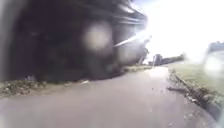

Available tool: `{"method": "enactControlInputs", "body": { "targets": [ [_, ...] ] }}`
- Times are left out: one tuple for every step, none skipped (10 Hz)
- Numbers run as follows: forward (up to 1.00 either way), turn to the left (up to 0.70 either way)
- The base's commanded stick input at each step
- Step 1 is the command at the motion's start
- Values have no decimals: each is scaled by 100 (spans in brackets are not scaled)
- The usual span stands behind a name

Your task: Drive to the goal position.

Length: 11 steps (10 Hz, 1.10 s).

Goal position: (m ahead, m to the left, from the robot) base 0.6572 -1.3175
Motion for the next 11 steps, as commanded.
{"method": "enactControlInputs", "body": {
  "targets": [
    [45,-27],
    [45,-27],
    [45,-27],
    [45,-27],
    [45,-27],
    [45,-27],
    [45,-27],
    [45,-27],
    [45,-27],
    [45,-27],
    [45,-27]
  ]
}}
